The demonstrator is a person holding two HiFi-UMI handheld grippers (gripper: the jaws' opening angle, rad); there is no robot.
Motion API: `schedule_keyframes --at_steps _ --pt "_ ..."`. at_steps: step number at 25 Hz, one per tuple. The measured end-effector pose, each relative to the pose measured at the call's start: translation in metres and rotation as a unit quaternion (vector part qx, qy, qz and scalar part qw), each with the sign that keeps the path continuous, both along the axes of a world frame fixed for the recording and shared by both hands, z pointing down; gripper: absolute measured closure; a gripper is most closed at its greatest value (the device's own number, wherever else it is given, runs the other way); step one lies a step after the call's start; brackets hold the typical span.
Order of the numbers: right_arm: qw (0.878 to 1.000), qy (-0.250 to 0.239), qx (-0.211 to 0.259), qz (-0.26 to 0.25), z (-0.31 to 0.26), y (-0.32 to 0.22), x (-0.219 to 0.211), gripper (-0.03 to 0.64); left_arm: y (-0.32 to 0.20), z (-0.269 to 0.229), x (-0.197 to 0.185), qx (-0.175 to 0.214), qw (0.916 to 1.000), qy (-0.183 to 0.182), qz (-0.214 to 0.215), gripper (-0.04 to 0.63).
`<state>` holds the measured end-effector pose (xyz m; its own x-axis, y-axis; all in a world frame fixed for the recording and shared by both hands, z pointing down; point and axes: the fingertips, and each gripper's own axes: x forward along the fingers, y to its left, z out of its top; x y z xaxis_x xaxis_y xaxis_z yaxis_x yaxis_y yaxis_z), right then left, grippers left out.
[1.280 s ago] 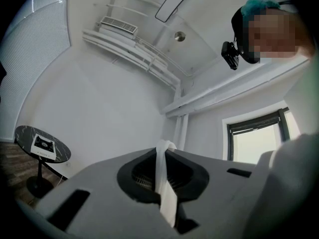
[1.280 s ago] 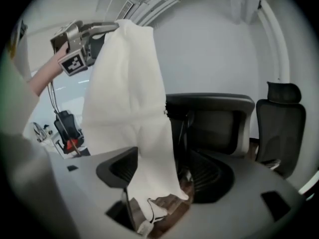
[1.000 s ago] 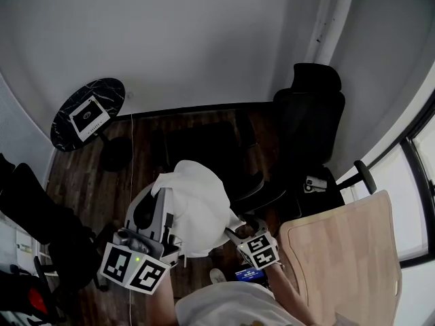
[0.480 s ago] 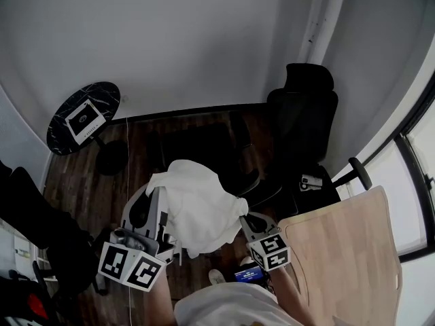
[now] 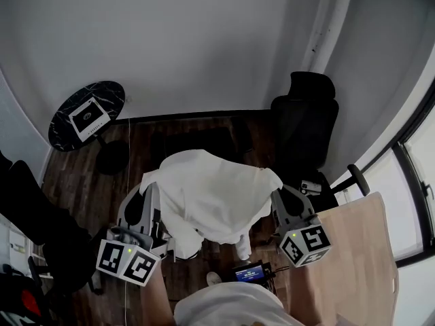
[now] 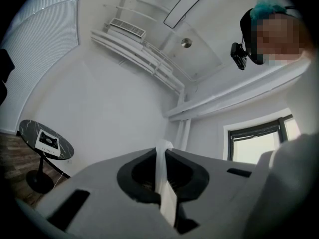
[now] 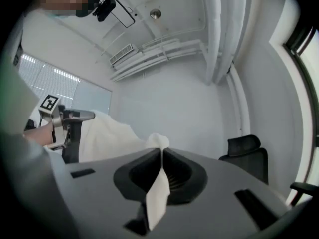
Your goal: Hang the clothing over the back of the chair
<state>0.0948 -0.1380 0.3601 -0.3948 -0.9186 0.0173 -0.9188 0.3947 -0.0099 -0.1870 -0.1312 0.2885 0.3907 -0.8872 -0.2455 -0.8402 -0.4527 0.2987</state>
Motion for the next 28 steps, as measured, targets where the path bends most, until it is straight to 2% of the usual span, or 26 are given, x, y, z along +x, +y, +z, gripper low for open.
schedule_keyframes --at_steps 5,11,19,28 --pt "0.998 0.005 0.059 0.024 -0.066 -0.012 0.016 0.595 -0.006 -0.004 -0.011 0.009 0.9998 -0.017 -0.009 0.571" --pt "0.997 0.016 0.068 0.034 -0.084 -0.035 0.023 0.595 -0.031 0.019 -0.012 -0.019 0.9951 -0.088 -0.040 0.571" --pt "0.997 0.032 0.065 0.019 -0.076 -0.082 0.024 0.595 -0.076 0.060 -0.007 -0.059 0.9846 -0.147 -0.073 0.571" --pt "0.999 0.025 0.033 0.007 -0.030 -0.139 0.024 0.595 -0.128 0.093 -0.005 -0.098 0.9766 -0.170 -0.088 0.571"
